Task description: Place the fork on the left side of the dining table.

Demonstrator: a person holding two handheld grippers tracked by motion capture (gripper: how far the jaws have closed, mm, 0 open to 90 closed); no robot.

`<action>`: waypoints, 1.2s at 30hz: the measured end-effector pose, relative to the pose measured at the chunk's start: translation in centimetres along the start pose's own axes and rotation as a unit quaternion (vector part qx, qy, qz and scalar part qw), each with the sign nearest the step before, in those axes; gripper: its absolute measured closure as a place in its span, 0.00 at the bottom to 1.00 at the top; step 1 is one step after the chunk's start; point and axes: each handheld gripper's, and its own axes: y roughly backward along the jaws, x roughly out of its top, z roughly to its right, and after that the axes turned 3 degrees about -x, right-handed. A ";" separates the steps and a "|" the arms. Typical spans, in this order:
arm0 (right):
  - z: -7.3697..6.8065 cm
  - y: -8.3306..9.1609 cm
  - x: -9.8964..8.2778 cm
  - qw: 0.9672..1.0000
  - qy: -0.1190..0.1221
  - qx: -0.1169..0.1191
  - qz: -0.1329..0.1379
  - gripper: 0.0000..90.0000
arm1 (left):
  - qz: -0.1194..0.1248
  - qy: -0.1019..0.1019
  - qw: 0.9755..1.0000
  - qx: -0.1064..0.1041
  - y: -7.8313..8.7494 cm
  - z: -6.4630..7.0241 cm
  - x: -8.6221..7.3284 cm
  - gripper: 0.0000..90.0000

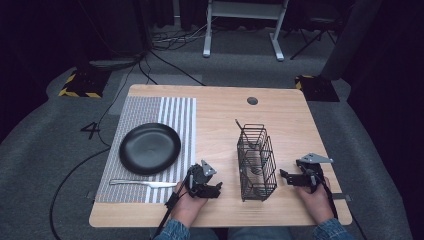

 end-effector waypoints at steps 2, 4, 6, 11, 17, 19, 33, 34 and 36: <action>0.0 0.0 0.0 1.000 0.000 0.000 0.000 0.18 | 0.015 0.005 1.000 -0.015 0.7 -0.2 0.5 0.26; 0.0 0.0 0.0 1.000 0.000 0.000 0.000 0.18 | 0.029 0.006 0.999 -0.026 1.6 -0.3 1.1 0.26; 0.0 0.0 0.0 1.000 0.000 0.000 0.000 0.18 | 0.039 0.005 0.999 -0.037 2.4 -0.4 1.8 0.26; 0.0 0.0 0.0 1.000 0.000 0.000 0.000 0.18 | 0.061 0.013 0.995 -0.081 4.2 -1.5 3.4 0.21; 0.0 0.0 0.0 1.000 0.001 0.000 0.000 0.18 | 0.081 0.008 0.992 -0.092 5.8 -2.8 5.5 0.21; 0.0 0.0 0.0 1.000 0.000 0.000 0.000 0.18 | 0.090 -0.001 0.992 -0.088 6.6 -3.0 6.5 0.24; 0.0 0.0 0.0 1.000 0.000 -0.001 0.001 0.19 | 0.122 -0.012 0.988 -0.094 7.7 -4.6 12.0 0.34; 0.0 0.0 0.0 1.000 0.000 -0.001 0.000 0.19 | 0.125 -0.014 0.988 -0.094 7.6 -4.5 12.2 0.34; 0.0 0.0 0.0 1.000 0.000 -0.001 0.000 0.19 | 0.126 -0.020 0.987 -0.095 7.4 -4.4 12.8 0.35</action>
